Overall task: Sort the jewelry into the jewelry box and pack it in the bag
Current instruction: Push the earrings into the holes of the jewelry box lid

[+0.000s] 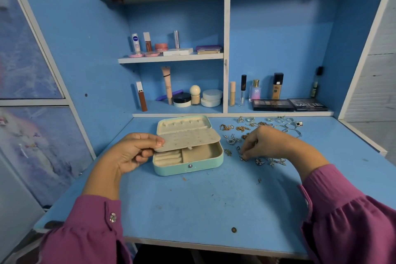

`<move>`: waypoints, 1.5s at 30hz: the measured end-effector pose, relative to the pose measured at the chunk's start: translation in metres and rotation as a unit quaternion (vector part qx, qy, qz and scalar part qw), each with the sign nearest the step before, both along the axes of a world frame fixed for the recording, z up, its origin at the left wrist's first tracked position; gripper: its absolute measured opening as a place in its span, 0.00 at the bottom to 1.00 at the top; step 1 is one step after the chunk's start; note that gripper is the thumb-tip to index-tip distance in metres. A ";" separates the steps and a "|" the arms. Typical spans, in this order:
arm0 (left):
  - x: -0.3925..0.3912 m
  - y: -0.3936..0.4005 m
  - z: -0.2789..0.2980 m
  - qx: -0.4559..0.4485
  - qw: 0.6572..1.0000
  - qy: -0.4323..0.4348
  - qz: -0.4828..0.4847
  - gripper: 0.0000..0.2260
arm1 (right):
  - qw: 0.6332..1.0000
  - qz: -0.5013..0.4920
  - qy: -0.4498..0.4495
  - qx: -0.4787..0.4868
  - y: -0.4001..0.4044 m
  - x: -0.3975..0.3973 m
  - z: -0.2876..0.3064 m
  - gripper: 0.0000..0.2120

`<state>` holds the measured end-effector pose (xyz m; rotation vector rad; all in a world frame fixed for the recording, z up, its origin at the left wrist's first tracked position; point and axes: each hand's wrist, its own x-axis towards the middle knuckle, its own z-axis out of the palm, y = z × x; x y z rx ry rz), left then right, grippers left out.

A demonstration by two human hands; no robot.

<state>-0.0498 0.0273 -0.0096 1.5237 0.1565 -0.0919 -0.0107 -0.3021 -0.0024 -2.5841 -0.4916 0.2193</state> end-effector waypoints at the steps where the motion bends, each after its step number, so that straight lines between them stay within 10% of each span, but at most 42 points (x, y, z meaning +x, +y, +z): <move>1: 0.000 0.000 0.000 -0.001 1.000 0.000 0.000 0.13 | 1.000 0.004 0.002 0.002 0.000 0.000 0.001 0.04; 7: -0.001 0.001 0.000 -0.006 1.000 0.000 -0.001 0.13 | 0.990 -0.070 -0.063 0.105 -0.012 0.003 0.006 0.04; 45: -0.001 0.001 0.002 0.028 1.000 0.010 -0.001 0.05 | 0.995 -0.038 -0.094 0.022 0.001 0.003 -0.002 0.02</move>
